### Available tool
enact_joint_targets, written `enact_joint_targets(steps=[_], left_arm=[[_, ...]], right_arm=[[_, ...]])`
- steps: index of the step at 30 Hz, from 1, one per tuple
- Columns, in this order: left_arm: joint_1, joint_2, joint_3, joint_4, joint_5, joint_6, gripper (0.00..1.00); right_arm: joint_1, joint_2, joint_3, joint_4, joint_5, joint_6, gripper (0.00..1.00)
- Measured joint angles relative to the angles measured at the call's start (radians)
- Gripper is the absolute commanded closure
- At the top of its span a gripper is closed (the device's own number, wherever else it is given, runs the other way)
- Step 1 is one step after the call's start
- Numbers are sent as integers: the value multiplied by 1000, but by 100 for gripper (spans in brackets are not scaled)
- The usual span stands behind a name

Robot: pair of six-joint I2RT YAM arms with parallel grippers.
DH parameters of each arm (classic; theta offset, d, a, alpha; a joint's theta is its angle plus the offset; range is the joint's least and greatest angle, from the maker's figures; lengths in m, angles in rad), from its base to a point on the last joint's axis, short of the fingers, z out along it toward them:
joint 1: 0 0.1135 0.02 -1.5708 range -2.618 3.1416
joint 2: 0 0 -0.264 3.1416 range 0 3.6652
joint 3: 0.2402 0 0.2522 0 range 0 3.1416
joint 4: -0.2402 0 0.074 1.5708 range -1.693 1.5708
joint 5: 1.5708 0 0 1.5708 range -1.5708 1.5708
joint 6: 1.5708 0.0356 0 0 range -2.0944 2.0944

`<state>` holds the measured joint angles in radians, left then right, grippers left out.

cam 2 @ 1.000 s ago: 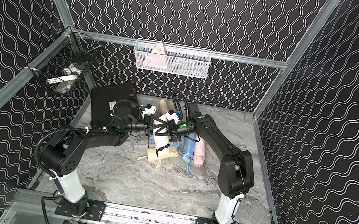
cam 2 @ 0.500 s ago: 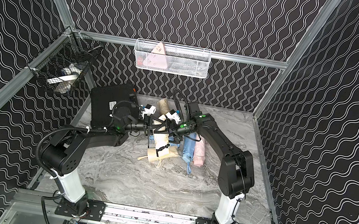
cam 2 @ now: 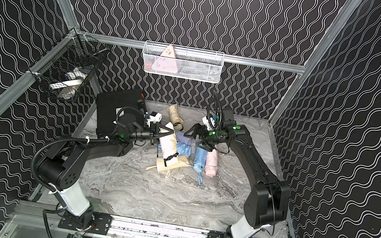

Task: Take umbrellas out of sleeves
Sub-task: Pick up the umbrella from the center of the board.

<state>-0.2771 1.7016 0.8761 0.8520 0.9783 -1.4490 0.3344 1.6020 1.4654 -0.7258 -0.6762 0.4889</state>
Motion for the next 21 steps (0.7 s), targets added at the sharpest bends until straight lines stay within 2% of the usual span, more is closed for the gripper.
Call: enact_joint_targets(steps=[6,10,12,16,21], left_arm=[[1,-44,1,-267,-68,120,81],[1,-93,51,-526,-126,251,82],[2,-117,66,-599,-155,297,83],[3,-138,49,-628,-208,295,82],[2,-144,-47,-481,-267,161,82]], right_arm=[[-2,-71,-38,1,29,50,8],[-2,-99,-39,2,35,66,9],[-2,-103,-39,2,34,72,9],[-2,-110,-39,2,18,79,9],[-2,-164,-59,6,-12,102,9]])
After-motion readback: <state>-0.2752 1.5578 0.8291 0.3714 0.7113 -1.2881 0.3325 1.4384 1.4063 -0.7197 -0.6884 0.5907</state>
